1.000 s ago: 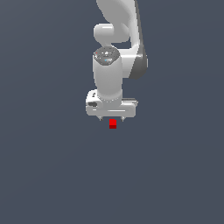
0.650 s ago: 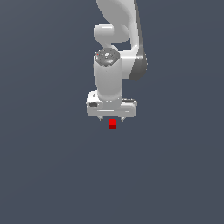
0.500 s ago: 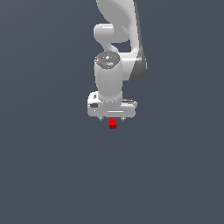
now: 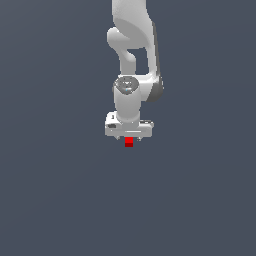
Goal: Pick up the red cube and move it to a goal position.
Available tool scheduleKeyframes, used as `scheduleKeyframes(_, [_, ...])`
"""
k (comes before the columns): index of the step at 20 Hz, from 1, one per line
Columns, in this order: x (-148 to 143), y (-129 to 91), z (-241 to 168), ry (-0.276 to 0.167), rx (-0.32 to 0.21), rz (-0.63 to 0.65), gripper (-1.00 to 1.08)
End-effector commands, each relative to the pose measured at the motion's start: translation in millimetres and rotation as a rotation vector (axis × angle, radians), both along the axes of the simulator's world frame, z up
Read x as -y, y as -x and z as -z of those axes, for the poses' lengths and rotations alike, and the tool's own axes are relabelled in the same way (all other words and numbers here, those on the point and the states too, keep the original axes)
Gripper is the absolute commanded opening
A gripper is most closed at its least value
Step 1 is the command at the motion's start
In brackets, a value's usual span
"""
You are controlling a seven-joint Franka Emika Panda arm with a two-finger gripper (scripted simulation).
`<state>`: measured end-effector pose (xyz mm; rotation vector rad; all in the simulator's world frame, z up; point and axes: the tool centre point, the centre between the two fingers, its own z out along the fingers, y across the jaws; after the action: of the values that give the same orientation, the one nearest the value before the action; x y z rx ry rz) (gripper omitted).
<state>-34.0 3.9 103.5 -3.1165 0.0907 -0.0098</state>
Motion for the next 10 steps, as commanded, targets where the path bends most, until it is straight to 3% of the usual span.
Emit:
scheduleKeyframes(1, [-1.0, 10.5, 21.0, 0.006, -0.002, -0.005, 1.0])
scheduleKeyframes(10, [-2.0, 33.5, 72.5, 0.02, -0.006, -0.017, 1.0])
